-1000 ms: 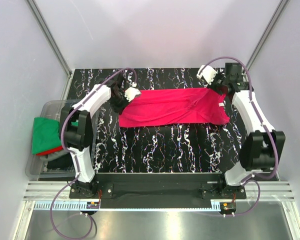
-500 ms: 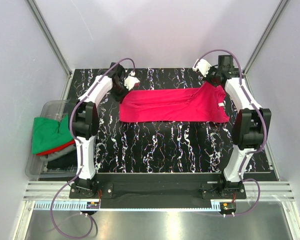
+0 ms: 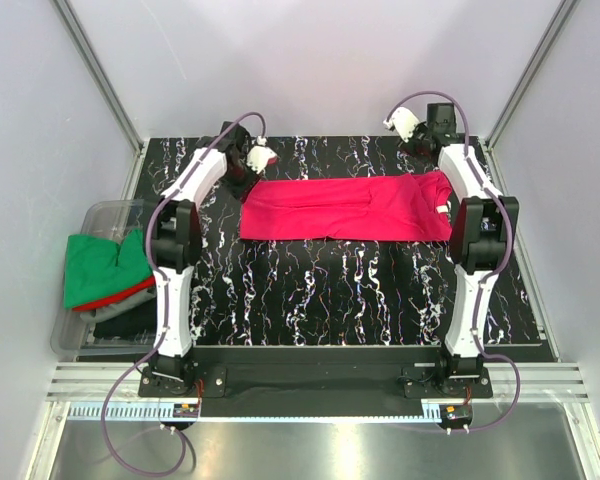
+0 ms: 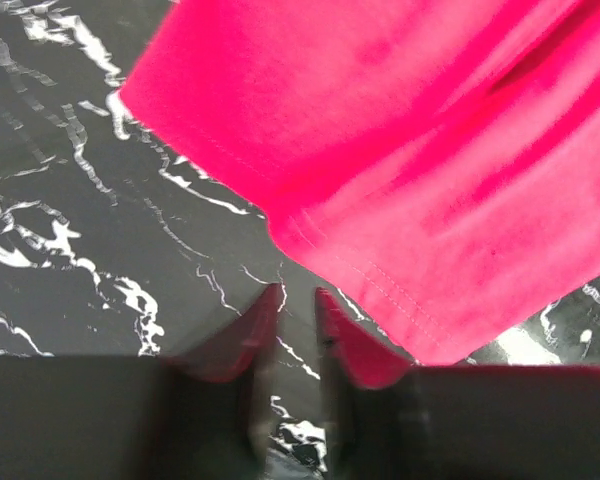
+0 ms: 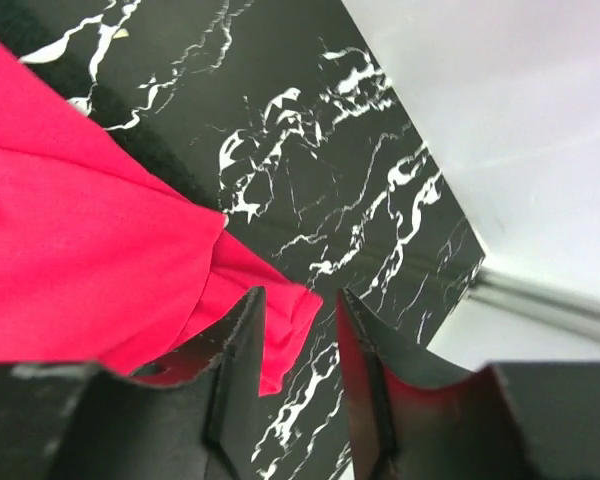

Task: Fold and stack the t-shirts
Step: Fold the tshirt

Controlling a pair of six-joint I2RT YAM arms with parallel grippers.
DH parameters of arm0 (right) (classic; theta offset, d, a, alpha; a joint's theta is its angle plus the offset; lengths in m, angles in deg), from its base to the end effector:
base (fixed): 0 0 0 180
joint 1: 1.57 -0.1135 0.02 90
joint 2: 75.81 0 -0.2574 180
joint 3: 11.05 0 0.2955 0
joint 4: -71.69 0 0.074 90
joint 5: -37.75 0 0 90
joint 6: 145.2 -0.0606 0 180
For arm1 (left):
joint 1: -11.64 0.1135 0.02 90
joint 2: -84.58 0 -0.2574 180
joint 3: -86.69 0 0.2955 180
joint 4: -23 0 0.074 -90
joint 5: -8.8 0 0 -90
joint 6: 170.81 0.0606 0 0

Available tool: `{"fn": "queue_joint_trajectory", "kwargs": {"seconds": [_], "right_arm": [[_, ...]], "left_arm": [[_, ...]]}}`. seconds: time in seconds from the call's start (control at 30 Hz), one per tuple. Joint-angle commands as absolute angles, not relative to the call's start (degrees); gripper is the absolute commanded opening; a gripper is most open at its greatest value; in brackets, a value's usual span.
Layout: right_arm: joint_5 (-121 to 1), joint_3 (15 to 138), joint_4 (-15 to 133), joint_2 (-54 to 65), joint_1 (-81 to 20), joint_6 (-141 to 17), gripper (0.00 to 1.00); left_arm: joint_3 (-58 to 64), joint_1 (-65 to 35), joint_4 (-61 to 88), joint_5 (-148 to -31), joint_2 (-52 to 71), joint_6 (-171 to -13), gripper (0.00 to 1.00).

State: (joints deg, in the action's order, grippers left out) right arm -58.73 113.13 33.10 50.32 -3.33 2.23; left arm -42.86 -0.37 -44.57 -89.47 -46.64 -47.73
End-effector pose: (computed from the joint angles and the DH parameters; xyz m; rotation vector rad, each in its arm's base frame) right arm 0.5686 0.0243 0.2241 -1.1887 1.9714 -0.3797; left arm 0.5190 -0.1193 0.1732 1.0911 2.5330 -0.1037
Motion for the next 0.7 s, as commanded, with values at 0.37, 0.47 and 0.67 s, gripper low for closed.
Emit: {"fn": "queue_joint_trajectory", "kwargs": {"seconds": [0.37, 0.47, 0.67], "right_arm": [[-64.8, 89.7, 23.3, 28.7, 2.6, -11.5, 0.48], [-68.7, 90.0, 18.8, 29.4, 6.4, -12.0, 0.5], [-74.2, 95.6, 10.3, 35.0, 10.1, -9.6, 0.55]], "left_arm": [[-25.4, -3.7, -40.6, -90.0, -32.6, -46.8, 0.36], [-24.7, -3.7, -40.5, -90.4, -33.4, -47.4, 0.36], [-26.0, -3.7, -40.3, -91.0, -37.0, -48.5, 0.36]]}}
